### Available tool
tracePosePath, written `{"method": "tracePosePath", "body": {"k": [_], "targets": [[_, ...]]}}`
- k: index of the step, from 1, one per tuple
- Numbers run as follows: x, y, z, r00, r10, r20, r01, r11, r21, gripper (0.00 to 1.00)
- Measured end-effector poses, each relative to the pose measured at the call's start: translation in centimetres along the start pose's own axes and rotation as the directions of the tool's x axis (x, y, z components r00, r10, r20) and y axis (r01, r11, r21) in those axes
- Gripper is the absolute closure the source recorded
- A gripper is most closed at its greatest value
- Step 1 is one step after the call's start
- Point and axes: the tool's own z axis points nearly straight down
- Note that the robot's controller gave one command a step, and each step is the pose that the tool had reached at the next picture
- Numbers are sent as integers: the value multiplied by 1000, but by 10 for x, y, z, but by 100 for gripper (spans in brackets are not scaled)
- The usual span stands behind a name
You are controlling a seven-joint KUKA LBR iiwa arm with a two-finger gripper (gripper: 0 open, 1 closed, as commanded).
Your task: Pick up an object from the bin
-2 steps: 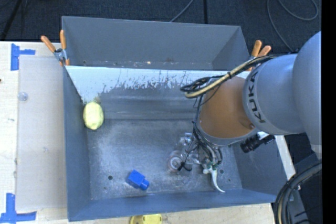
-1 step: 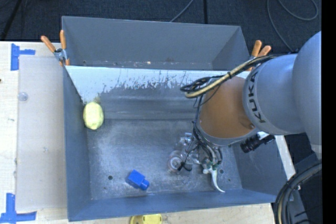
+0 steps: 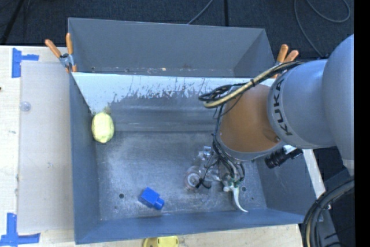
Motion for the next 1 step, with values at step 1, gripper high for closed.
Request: {"method": "tracePosePath", "body": {"k": [1], "targets": [[0,0,-3,1000,0,-2,0,1000,0,100]]}}
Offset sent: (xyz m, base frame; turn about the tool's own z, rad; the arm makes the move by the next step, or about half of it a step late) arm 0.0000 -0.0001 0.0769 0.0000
